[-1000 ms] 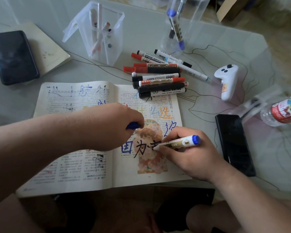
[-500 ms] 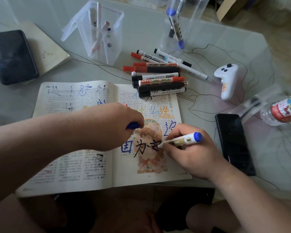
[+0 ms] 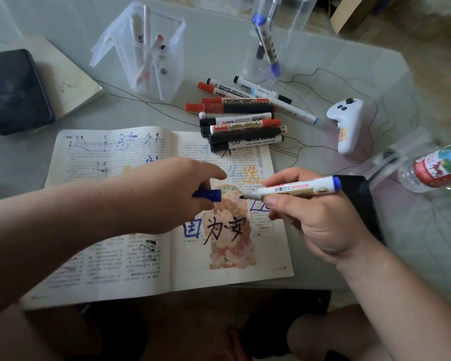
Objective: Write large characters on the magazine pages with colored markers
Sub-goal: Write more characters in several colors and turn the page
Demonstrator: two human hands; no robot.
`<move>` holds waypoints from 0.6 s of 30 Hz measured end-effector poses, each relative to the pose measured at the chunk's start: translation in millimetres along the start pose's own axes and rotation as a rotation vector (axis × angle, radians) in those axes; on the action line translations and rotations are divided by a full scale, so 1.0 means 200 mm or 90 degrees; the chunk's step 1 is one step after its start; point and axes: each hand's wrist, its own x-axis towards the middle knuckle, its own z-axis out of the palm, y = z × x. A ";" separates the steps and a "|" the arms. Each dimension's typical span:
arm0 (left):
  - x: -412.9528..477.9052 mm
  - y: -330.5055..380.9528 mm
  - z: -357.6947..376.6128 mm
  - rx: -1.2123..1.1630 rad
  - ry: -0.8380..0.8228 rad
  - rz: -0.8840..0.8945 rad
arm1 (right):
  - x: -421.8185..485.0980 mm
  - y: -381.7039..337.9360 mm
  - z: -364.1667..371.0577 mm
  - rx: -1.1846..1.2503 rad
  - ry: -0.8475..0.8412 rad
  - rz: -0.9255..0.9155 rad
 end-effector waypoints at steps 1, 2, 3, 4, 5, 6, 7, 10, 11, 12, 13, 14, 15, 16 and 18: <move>0.00 0.00 0.00 -0.045 0.012 0.001 | 0.00 -0.01 0.00 0.032 0.008 0.000; 0.00 0.00 0.00 -0.109 0.021 0.000 | 0.00 -0.01 0.00 0.071 0.013 0.002; 0.00 0.00 0.00 -0.184 0.022 -0.003 | 0.01 -0.02 0.00 0.112 0.015 0.005; 0.00 0.01 -0.01 -0.263 0.016 -0.009 | 0.01 -0.03 0.00 0.147 0.019 0.008; -0.01 0.01 -0.01 -0.336 0.010 -0.015 | 0.01 -0.04 0.00 0.171 0.026 0.009; -0.01 0.02 -0.01 -0.398 0.004 -0.021 | 0.01 -0.06 0.00 0.184 0.036 0.006; -0.01 0.03 -0.02 -0.443 0.001 -0.025 | 0.00 -0.07 0.00 0.192 0.045 0.001; -0.02 0.04 -0.03 -0.503 0.010 -0.034 | -0.01 -0.10 0.00 0.195 0.047 -0.030; -0.02 0.05 -0.04 -0.499 0.010 -0.038 | -0.01 -0.10 0.01 0.193 0.044 -0.043; -0.02 0.05 -0.05 -0.486 0.008 -0.042 | -0.01 -0.11 0.01 0.189 0.042 -0.053; -0.03 0.06 -0.06 -0.472 0.004 -0.044 | -0.01 -0.11 0.01 0.184 0.043 -0.062; -0.03 0.06 -0.07 -0.459 0.000 -0.044 | -0.01 -0.11 0.02 0.182 0.043 -0.071; -0.04 0.06 -0.07 -0.450 -0.003 -0.041 | -0.01 -0.11 0.02 0.180 0.041 -0.078; -0.04 0.06 -0.08 -0.445 -0.006 -0.038 | -0.01 -0.11 0.02 0.178 0.038 -0.083; -0.05 0.06 -0.08 -0.436 -0.011 -0.028 | -0.02 -0.12 0.01 0.165 0.030 -0.087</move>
